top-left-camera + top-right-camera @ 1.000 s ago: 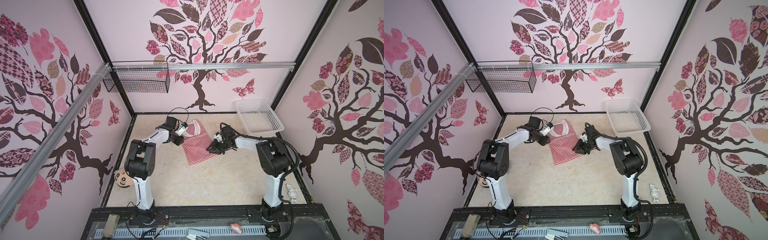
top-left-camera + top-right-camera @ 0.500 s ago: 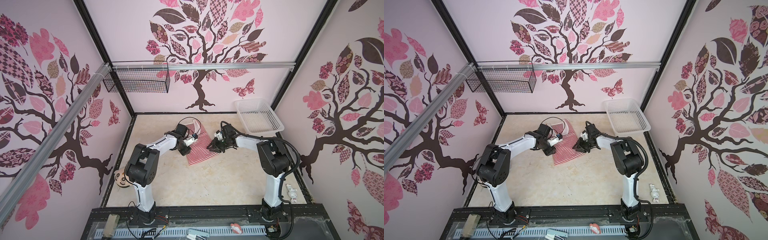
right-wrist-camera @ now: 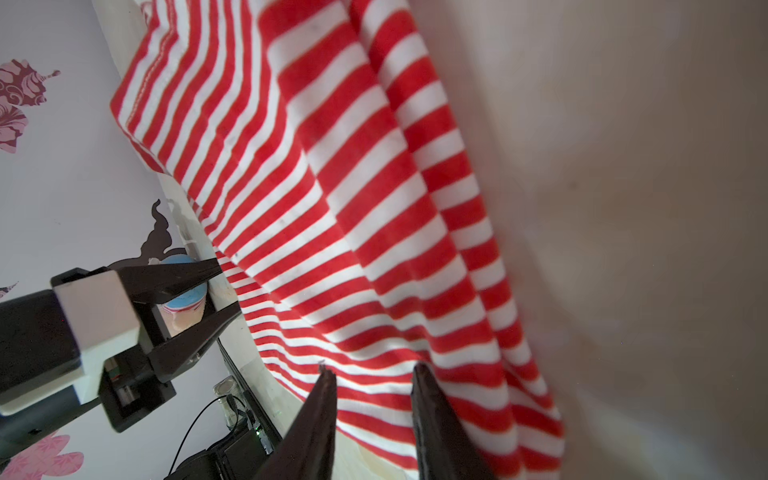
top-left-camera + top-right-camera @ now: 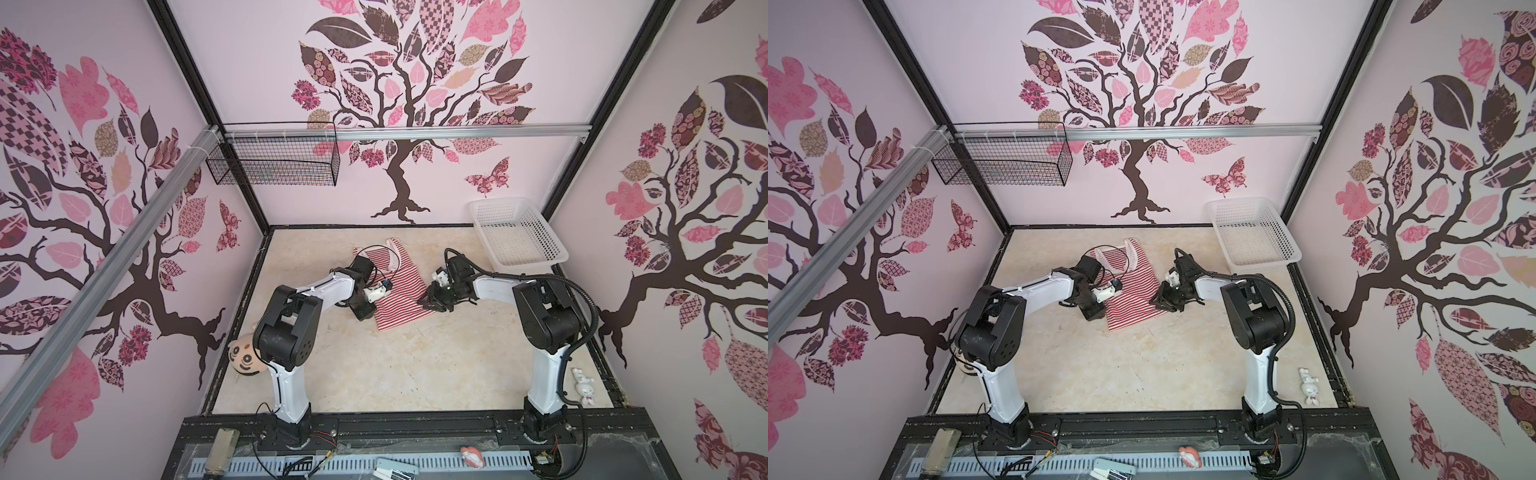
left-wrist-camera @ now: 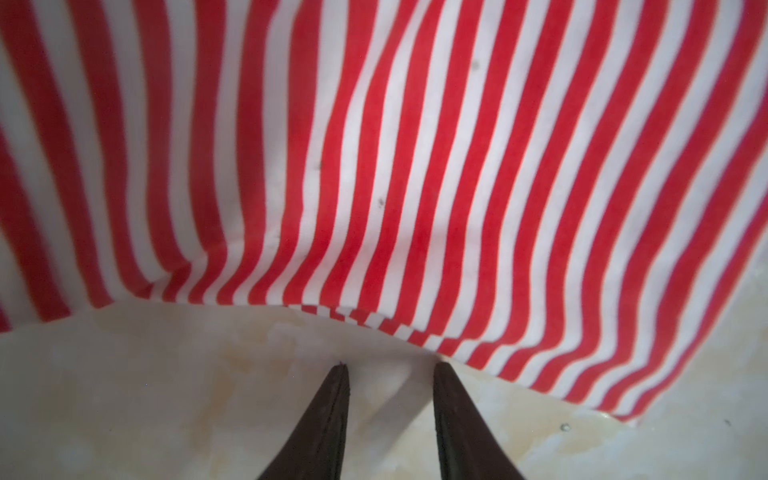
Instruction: Fold and stack the tank tops
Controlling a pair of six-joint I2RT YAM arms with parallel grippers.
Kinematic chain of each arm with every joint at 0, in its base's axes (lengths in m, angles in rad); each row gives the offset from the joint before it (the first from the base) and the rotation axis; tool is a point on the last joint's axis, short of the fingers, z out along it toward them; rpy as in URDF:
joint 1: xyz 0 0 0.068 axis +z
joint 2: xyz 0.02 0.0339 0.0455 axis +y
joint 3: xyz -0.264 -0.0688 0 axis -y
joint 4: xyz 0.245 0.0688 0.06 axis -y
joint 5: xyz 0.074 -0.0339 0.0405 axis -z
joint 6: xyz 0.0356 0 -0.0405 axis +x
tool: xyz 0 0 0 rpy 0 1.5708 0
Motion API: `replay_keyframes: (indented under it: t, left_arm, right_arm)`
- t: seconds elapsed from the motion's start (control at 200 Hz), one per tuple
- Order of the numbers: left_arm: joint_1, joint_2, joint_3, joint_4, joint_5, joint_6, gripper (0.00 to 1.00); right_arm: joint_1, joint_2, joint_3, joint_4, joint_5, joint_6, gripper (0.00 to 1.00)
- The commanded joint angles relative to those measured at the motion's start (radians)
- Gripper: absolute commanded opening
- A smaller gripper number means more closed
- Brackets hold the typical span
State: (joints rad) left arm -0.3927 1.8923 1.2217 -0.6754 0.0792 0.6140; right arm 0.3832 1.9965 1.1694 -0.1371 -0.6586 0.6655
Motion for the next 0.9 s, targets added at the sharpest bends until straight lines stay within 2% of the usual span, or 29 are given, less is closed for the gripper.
replay_keyframes:
  t: [0.0, 0.175, 0.35, 0.49, 0.625, 0.761, 0.891]
  left_arm:
    - [0.009, -0.073, -0.038, -0.009, -0.027, 0.022, 0.37]
    - [-0.002, -0.167, 0.013, -0.019, 0.076, -0.042, 0.41]
    - [-0.033, -0.116, 0.065, -0.01, 0.162, -0.09, 0.43]
    - [-0.041, -0.032, 0.106, -0.016, 0.173, -0.103, 0.42]
    - [-0.056, -0.008, 0.099, -0.025, 0.186, -0.108, 0.42]
    - [-0.07, -0.003, 0.064, -0.019, 0.157, -0.099, 0.42]
    - [-0.071, -0.001, 0.031, -0.012, 0.116, -0.091, 0.42]
  right_arm:
    - [0.001, -0.022, -0.002, -0.02, 0.013, -0.001, 0.34]
    - [0.005, -0.083, 0.034, -0.043, 0.004, -0.005, 0.35]
    - [0.002, -0.048, 0.096, -0.047, 0.013, 0.001, 0.36]
    - [0.0, 0.021, 0.193, -0.051, 0.005, 0.008, 0.36]
    - [-0.007, 0.105, 0.334, -0.07, 0.0, 0.018, 0.36]
    - [-0.023, 0.227, 0.492, -0.103, -0.029, 0.05, 0.35]
    - [-0.03, 0.296, 0.546, -0.071, -0.049, 0.104, 0.35]
